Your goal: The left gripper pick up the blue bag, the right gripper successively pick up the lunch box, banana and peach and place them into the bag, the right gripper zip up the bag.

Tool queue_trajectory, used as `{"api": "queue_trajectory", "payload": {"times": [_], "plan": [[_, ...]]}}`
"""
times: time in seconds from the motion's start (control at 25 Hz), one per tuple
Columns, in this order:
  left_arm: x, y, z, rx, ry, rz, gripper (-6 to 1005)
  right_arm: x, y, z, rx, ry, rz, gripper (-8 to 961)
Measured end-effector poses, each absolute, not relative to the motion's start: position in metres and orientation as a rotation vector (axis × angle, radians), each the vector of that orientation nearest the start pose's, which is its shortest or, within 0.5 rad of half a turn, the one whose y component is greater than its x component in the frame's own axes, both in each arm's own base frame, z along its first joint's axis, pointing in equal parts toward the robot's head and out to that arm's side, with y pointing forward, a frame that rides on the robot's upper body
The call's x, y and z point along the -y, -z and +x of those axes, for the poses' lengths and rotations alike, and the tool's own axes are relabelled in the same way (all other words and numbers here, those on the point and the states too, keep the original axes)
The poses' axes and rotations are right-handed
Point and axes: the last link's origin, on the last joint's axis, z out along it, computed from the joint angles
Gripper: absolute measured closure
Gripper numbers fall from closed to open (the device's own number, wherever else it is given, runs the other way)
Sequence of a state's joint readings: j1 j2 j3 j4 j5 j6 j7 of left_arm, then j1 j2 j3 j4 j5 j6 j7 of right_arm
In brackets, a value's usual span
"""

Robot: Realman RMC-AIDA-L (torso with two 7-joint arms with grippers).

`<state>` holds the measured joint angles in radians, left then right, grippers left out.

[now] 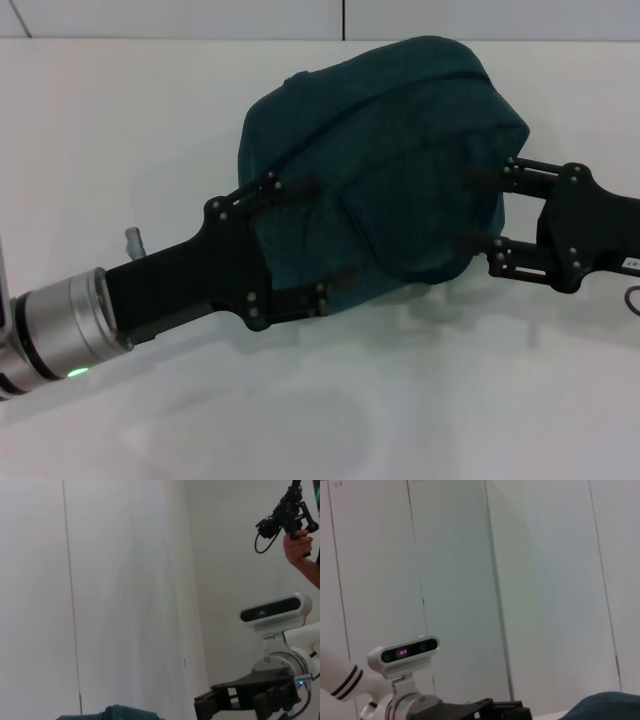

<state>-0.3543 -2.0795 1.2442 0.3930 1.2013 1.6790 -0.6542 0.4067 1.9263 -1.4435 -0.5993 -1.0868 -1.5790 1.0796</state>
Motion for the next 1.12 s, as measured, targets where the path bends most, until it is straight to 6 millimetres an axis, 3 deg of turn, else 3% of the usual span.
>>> {"api": "queue_trajectory", "payload": {"times": [1.12], "plan": [[-0.256,0.039,-0.247,-0.003,1.199,-2.483,113,-0.291,-0.006,0.232,-0.127,-1.173,-2.686,300]]}}
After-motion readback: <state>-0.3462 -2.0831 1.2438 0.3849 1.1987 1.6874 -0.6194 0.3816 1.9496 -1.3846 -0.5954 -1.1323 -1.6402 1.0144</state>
